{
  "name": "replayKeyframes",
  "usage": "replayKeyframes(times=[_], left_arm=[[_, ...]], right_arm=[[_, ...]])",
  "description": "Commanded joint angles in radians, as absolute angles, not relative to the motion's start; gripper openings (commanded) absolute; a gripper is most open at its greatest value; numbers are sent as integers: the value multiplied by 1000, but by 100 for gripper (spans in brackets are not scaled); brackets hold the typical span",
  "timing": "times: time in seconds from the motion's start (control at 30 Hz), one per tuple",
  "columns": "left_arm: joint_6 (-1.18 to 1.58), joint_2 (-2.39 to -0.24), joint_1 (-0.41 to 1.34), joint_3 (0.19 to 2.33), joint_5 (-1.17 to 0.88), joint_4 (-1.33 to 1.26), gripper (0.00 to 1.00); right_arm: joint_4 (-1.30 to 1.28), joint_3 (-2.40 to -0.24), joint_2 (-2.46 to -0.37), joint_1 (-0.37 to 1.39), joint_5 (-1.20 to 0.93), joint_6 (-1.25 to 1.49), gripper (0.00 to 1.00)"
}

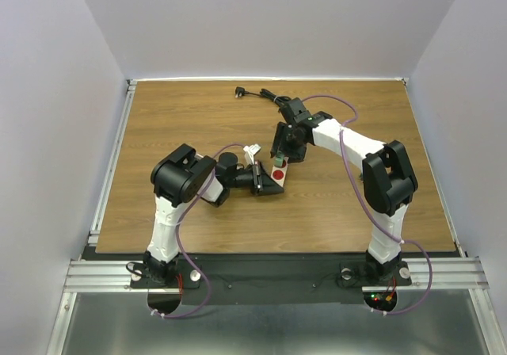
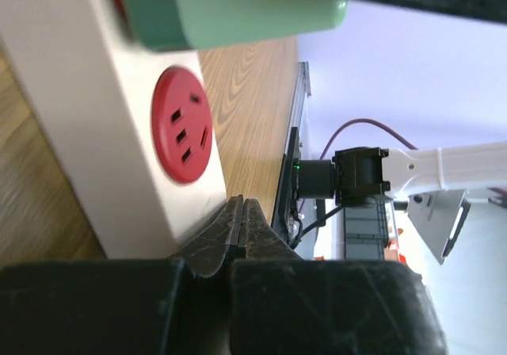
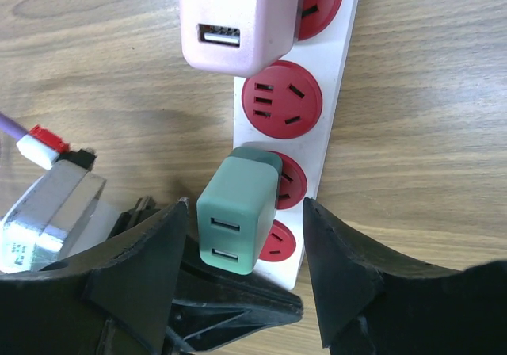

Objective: Pull the plug off the socket

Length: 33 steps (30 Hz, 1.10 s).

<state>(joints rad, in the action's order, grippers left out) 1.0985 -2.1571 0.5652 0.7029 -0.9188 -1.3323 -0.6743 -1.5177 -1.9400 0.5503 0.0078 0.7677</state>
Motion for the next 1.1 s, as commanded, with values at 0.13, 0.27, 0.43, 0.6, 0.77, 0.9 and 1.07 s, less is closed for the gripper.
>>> replayKeyframes(times=[0.13, 0.27, 0.43, 0.6, 0.77, 0.9, 1.07], left_arm=[[934, -1974, 537, 732, -766, -838, 0], [907, -1976, 537, 804, -762, -737, 0], [913, -2029, 538, 856, -764, -726, 0], [917, -2075, 540, 882, -767, -721, 0], [905, -2077, 543, 841, -733, -692, 0], [897, -2085, 545, 813, -721, -689, 0], [856, -2109, 546, 844, -669, -589, 0]], right_arm=[[-655, -1554, -1907, 558, 38, 767, 65], [-655, -1554, -1910, 557, 38, 764, 66], [-657, -1565, -1924, 557, 28, 765, 65], [-657, -1577, -1939, 558, 20, 764, 58], [-658, -1586, -1954, 557, 17, 758, 33], [-661, -1594, -1951, 557, 12, 758, 0], [-672, -1643, -1934, 557, 6, 739, 1]])
